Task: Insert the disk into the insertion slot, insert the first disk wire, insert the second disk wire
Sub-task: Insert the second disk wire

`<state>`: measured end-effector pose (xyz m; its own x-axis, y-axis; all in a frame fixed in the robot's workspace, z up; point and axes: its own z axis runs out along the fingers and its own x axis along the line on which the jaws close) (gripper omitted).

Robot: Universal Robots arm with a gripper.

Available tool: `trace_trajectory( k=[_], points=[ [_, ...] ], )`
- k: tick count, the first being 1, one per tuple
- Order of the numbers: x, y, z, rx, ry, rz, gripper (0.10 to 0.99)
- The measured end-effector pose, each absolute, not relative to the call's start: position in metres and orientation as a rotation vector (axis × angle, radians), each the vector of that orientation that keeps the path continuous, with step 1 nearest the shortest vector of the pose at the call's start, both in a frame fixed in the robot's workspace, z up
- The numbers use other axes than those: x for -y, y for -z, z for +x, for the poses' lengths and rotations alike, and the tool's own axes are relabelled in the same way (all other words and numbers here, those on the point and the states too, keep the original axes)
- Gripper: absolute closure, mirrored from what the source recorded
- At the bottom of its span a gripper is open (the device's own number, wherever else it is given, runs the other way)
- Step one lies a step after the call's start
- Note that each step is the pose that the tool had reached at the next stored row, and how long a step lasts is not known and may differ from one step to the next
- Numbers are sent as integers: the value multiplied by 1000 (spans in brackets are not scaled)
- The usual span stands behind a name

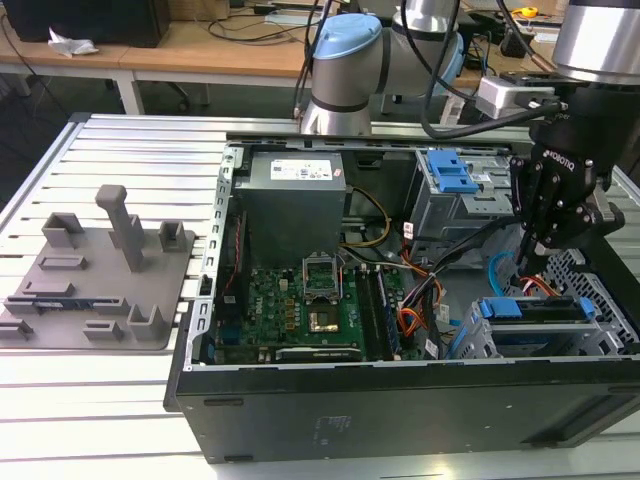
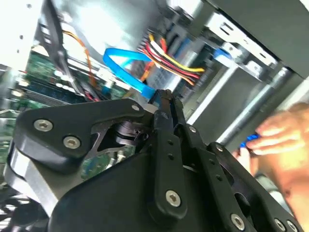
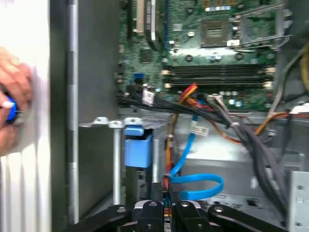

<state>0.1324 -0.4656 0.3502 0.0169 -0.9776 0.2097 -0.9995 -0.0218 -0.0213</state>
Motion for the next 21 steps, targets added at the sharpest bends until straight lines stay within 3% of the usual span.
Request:
trace_trajectory(
  k=[8, 21],
  points=[
    [467, -351, 136, 2122, -24, 2173, 925],
    [479, -352, 141, 2149, 9, 2170, 925]
  ],
)
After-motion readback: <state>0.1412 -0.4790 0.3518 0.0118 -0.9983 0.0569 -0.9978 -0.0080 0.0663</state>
